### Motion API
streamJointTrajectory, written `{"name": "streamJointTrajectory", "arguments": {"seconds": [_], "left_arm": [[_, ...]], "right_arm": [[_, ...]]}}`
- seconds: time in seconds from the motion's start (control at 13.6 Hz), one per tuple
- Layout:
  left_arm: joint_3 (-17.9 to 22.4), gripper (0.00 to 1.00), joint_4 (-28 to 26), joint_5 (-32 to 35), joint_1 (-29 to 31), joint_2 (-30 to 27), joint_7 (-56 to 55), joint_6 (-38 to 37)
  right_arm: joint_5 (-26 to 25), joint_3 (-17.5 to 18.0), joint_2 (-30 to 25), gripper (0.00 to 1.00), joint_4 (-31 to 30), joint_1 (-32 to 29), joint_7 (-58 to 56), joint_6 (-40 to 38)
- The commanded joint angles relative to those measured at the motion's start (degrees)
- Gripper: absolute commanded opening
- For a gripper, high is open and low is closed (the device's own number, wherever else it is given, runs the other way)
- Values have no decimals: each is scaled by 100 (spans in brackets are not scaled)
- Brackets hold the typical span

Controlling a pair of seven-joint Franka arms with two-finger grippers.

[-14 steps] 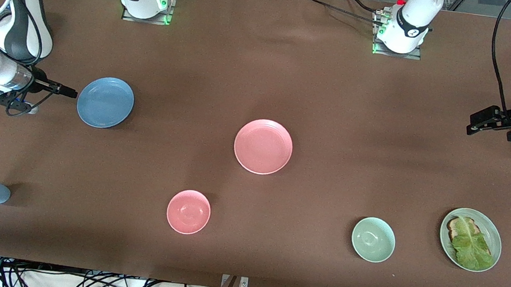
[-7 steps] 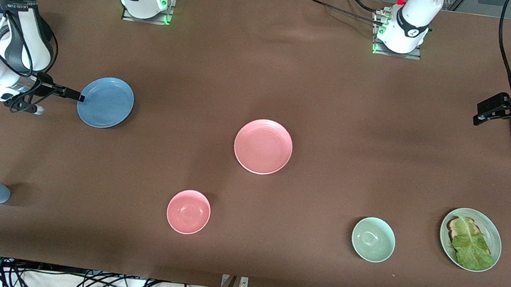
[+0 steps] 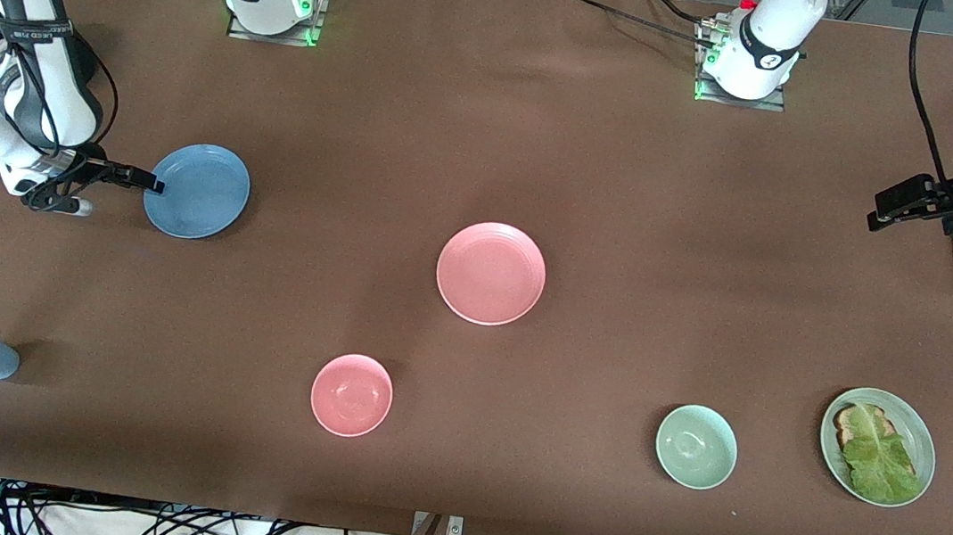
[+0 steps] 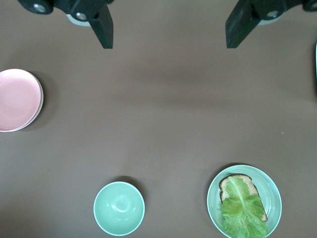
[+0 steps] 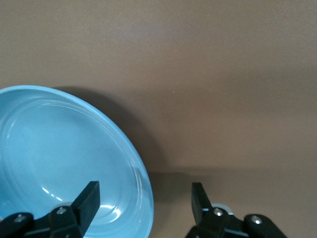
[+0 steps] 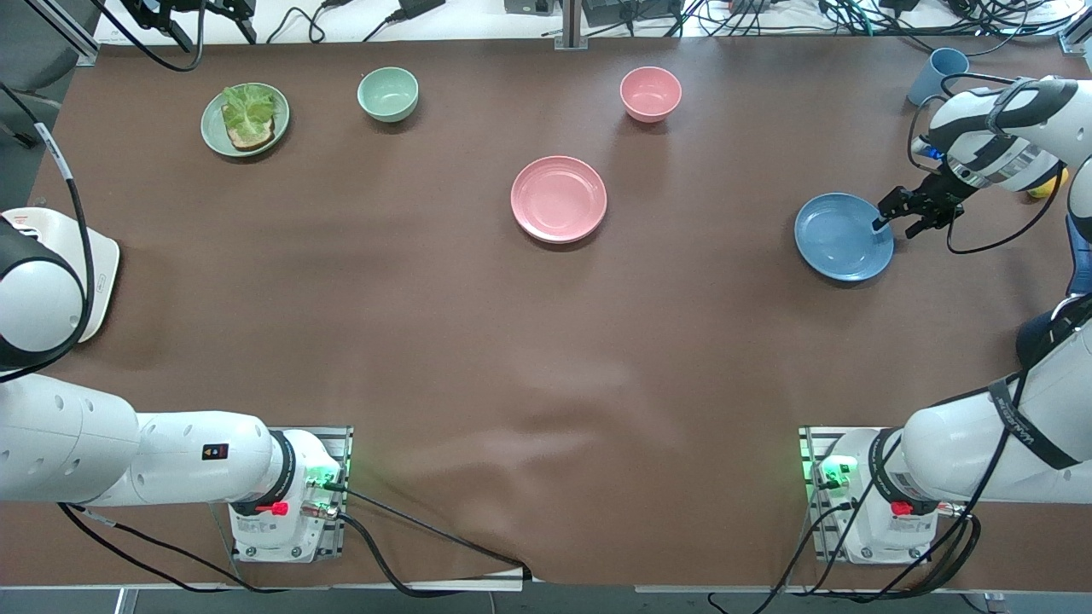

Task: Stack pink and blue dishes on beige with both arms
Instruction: 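Grip the blue plate's rim with the right gripper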

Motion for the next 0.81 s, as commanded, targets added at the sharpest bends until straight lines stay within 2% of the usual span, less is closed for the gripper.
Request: {"name": "streamJointTrajectory", "arguments": {"seconds": [0.0,0.07,0.15,0.29,0.44,0.51,0.73], "left_arm": [[35,100,1,-66,-3,-38,469,-69],[35,100,1,-66,14,-38,786,-69],[43,100,1,-58,23,-38,833,-69],[52,100,-8,-58,41,-38,834,-69],[61,100,-17,-58,50,-38,842,-78],[61,100,-25,-58,50,-38,860,-78],[61,100,-52,-58,58,-47,886,-78]], "right_arm": [[149,36,88,48,32,-125,-239,54],[149,44,88,39,33,-117,-230,54],[149,44,97,35,33,-116,-239,54],[271,53,175,31,76,-108,-230,54],[360,62,202,13,120,-108,-239,2],[360,62,220,1,138,-108,-239,-24],[360,71,211,0,138,-99,-239,-51]]}}
